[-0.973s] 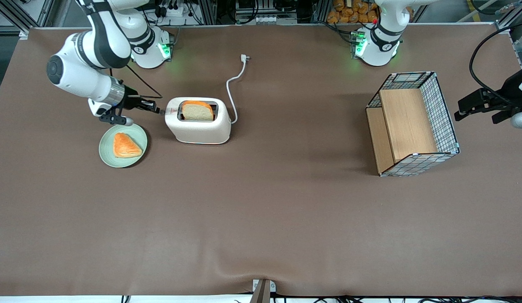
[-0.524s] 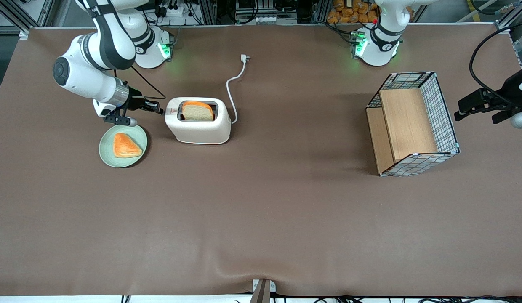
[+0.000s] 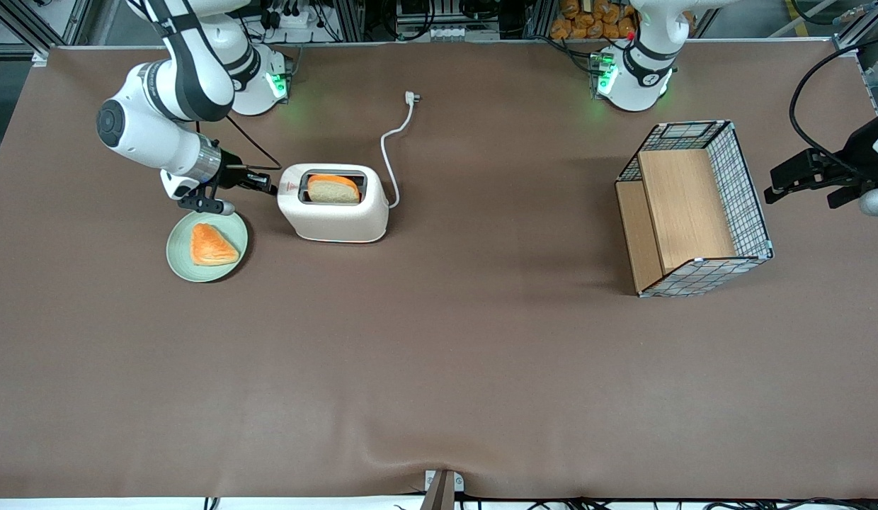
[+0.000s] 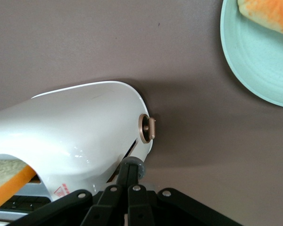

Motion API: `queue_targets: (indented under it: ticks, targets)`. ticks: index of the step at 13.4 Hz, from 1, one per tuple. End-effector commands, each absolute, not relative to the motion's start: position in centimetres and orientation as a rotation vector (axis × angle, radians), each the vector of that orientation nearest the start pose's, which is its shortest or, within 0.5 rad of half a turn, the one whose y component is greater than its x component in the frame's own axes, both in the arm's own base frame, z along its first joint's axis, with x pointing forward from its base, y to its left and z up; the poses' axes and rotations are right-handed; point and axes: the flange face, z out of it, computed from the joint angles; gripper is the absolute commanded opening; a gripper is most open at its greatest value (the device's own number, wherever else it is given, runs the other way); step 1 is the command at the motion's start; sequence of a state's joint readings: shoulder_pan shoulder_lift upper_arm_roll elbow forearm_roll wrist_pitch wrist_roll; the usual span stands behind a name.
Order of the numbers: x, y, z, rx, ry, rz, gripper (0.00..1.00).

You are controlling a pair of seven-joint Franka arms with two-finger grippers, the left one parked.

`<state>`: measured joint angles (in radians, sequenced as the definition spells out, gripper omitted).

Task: Press toaster button with right arm
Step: 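Lower the right gripper onto the toaster's side lever, then press the toaster lever down with the right gripper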

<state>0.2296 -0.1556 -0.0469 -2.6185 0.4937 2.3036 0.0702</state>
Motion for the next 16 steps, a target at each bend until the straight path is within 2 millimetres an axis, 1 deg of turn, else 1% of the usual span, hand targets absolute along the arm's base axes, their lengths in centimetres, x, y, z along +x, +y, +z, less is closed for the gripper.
queue_targets:
  ticks: [1, 5, 9, 16]
  targets:
    - [39.6, 8.3, 27.8, -2.783, 0.329, 0.247, 0.00]
    - [39.5, 8.2, 27.3, -2.789, 0.335, 0.248, 0.00]
    - [39.3, 8.5, 26.4, -2.803, 0.335, 0.245, 0.00]
    - [39.4, 8.6, 25.7, -2.813, 0.322, 0.239, 0.00]
